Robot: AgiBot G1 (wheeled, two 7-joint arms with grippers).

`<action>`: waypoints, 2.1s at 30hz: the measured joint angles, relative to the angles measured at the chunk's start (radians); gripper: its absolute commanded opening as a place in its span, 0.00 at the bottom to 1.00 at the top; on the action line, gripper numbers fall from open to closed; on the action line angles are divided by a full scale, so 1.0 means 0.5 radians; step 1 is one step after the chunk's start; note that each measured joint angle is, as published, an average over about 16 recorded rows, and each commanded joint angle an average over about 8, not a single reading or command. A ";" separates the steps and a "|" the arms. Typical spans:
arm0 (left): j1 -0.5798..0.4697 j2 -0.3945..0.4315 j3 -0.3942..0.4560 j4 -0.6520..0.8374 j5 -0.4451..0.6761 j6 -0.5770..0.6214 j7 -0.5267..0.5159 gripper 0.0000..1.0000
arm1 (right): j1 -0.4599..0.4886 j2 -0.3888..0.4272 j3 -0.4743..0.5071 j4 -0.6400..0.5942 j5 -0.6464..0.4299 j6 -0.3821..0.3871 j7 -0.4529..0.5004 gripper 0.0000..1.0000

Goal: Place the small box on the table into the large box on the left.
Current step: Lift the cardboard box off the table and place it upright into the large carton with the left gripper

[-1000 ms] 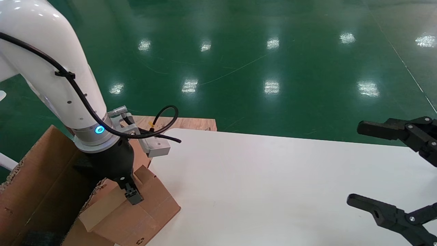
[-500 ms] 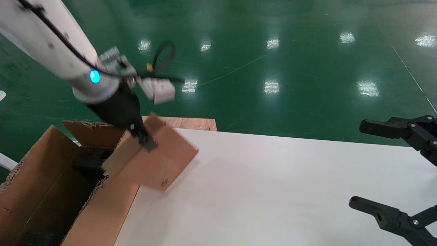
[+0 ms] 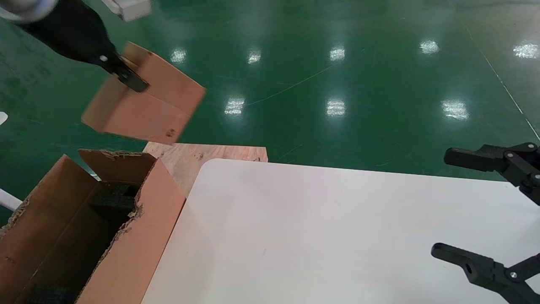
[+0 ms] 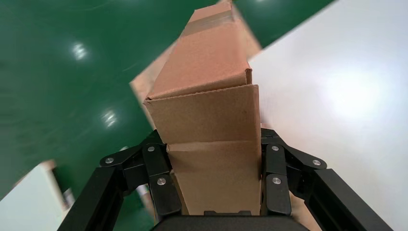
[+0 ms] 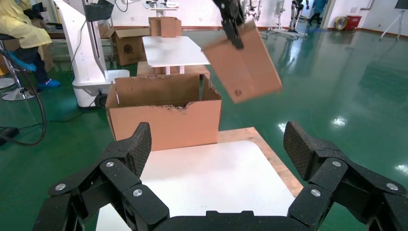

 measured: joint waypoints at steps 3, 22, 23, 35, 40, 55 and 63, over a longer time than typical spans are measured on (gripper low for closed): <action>-0.074 -0.029 0.018 0.066 0.069 0.030 0.057 0.00 | 0.000 0.000 0.000 0.000 0.000 0.000 0.000 1.00; -0.285 -0.405 0.310 0.233 0.073 0.237 0.214 0.00 | 0.000 0.000 0.000 0.000 0.000 0.000 0.000 1.00; -0.288 -0.419 0.335 0.237 0.061 0.238 0.212 0.00 | 0.000 0.000 0.000 0.000 0.000 0.000 0.000 1.00; -0.370 -0.566 0.656 0.199 -0.095 0.244 0.237 0.00 | 0.000 0.000 -0.001 0.000 0.000 0.000 0.000 1.00; -0.380 -0.604 0.798 0.145 -0.174 0.237 0.224 0.00 | 0.000 0.000 -0.001 0.000 0.001 0.000 0.000 1.00; 0.052 -0.480 1.023 0.245 -0.349 0.046 0.057 0.00 | 0.000 0.000 -0.001 0.000 0.001 0.000 0.000 1.00; 0.385 -0.325 1.004 0.521 -0.455 -0.088 0.093 0.00 | 0.000 0.000 -0.001 0.000 0.001 0.000 -0.001 1.00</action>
